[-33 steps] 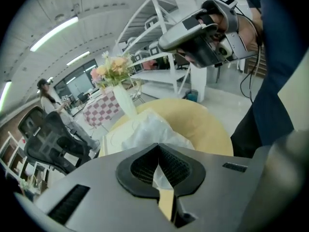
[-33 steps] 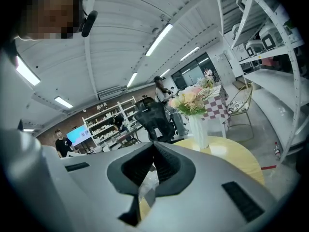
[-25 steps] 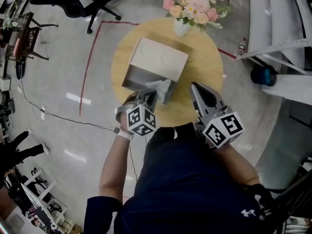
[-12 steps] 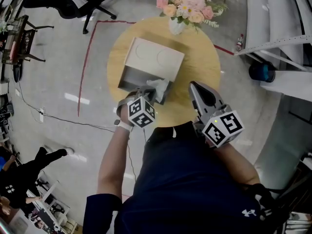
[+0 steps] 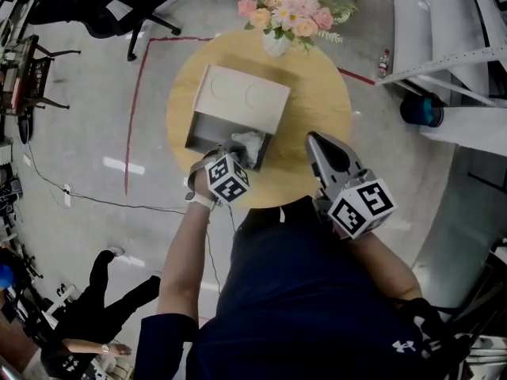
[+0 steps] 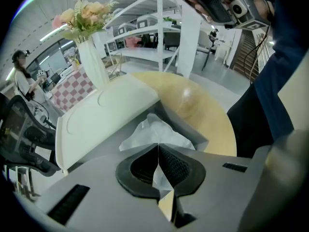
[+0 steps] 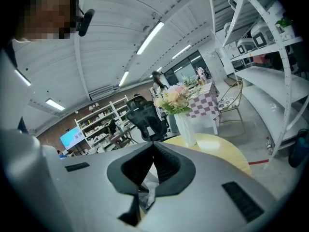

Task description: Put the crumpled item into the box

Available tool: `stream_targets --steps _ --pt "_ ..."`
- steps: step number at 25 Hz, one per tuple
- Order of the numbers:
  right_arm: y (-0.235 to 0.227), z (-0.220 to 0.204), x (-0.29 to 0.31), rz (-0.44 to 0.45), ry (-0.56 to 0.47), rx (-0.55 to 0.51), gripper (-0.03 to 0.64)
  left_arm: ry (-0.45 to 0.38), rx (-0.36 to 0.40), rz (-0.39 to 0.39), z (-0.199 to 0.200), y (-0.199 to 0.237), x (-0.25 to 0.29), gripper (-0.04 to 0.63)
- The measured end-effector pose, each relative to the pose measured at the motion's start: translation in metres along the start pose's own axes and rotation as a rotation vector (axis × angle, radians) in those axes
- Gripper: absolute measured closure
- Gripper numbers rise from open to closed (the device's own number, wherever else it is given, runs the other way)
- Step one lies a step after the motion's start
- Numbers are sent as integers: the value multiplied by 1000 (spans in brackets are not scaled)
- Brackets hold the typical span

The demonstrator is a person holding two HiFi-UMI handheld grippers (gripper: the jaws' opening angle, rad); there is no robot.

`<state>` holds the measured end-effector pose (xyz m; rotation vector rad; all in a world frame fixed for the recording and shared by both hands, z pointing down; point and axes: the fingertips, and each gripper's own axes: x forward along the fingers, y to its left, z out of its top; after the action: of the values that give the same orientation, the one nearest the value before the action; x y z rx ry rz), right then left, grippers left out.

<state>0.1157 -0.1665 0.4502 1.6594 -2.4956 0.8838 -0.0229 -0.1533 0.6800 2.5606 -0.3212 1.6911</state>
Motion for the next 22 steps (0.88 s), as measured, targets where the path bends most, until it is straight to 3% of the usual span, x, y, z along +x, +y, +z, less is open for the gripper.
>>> stream_targets --steps 13,16,22 --pt "-5 -1 -2 -5 6 9 612 33 -53 -12 -5 0 18 574" --pt "-3 -1 -1 2 9 6 612 25 -73 8 -5 2 17 464" --pt "7 -1 2 27 10 -5 612 -12 -124 59 -2 9 2 434"
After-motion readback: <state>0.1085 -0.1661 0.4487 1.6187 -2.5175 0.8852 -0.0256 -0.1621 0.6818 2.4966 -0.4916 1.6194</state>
